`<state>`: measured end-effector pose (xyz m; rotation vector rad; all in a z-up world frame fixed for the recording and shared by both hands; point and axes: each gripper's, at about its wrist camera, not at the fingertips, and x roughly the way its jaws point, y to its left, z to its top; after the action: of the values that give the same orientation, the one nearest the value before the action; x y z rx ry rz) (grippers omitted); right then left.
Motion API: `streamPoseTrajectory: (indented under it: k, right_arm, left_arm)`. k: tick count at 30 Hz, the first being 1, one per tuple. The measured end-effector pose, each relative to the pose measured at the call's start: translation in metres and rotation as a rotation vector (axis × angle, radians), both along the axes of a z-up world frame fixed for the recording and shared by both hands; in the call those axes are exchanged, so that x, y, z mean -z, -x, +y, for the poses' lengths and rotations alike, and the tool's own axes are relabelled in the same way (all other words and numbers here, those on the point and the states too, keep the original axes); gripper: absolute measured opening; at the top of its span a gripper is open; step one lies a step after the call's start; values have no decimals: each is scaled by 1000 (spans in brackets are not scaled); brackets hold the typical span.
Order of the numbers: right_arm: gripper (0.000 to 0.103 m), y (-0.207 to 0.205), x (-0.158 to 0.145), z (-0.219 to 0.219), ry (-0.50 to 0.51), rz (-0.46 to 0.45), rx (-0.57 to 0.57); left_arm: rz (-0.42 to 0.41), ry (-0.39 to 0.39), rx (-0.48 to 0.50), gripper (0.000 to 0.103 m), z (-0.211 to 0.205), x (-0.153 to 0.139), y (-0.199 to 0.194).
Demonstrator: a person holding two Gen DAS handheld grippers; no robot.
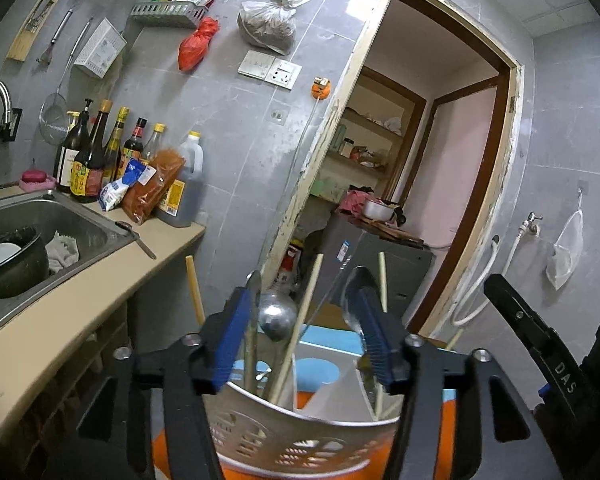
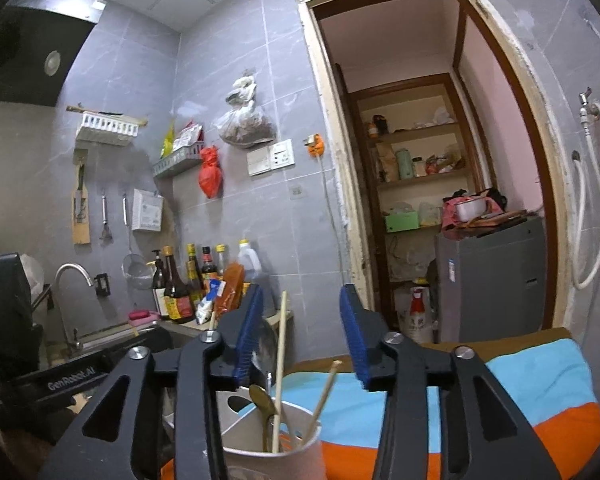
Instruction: Organize utensils
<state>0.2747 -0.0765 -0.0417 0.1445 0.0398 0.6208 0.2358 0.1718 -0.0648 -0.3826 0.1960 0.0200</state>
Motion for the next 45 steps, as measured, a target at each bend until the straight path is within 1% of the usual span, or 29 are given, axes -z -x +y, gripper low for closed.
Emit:
streamPoseTrajectory:
  k: [1, 2, 3, 5, 8, 9, 11, 13, 15, 17, 18, 21, 25, 32, 40, 43, 45]
  right_arm:
    - [50, 3, -4, -4, 2, 7, 9]
    - [53, 6, -8, -9, 3, 14, 16]
    - [57, 9, -11, -13, 4, 23, 22]
    - [60, 14, -17, -22, 14, 43, 34]
    - [72, 22, -23, -34, 30, 77, 43]
    - [76, 25, -25, -37, 39, 91, 49]
    - [80, 31, -27, -47, 46, 124, 50]
    - [89, 40, -30, -58, 44, 145, 53]
    - [90, 52, -34, -69, 49, 158, 59]
    - [101, 64, -40, -78, 59, 168, 68]
    - [103, 69, -43, -83, 60, 172, 70]
    - [103, 91, -53, -98, 70, 178, 79]
    - [103, 120, -61, -114, 112, 204, 97]
    - [103, 169, -59, -142, 151, 260, 125]
    - [103, 213, -46, -167, 188, 298, 134]
    - [103, 224, -41, -177, 193, 313, 148]
    - [103, 229, -39, -182, 194, 321, 154]
  left_arm:
    - [11, -4, 0, 57, -2, -4, 2]
    - [24, -8, 1, 62, -5, -8, 5]
    - [35, -12, 2, 70, -7, -12, 7]
    - [60, -23, -5, 80, -14, -18, 15]
    - [92, -46, -20, 91, -25, -24, 26]
    - [103, -50, -19, 92, -28, -25, 28]
    - [120, -63, -17, 92, -36, -29, 37]
    - [127, -83, -24, 93, -45, -32, 47]
    - [132, -108, -37, 95, -55, -38, 59]
    - [139, -124, -56, 97, -64, -43, 74]
    - [141, -129, -60, 97, -68, -45, 80]
    - [154, -149, -74, 97, -84, -50, 102]
    - [186, -197, -100, 98, -103, -56, 129]
    - [228, -263, -110, 98, -133, -56, 172]
    - [256, -269, -96, 98, -158, -42, 209]
    - [259, -274, -95, 98, -168, -35, 223]
    - [255, -263, -91, 98, -173, -32, 230]
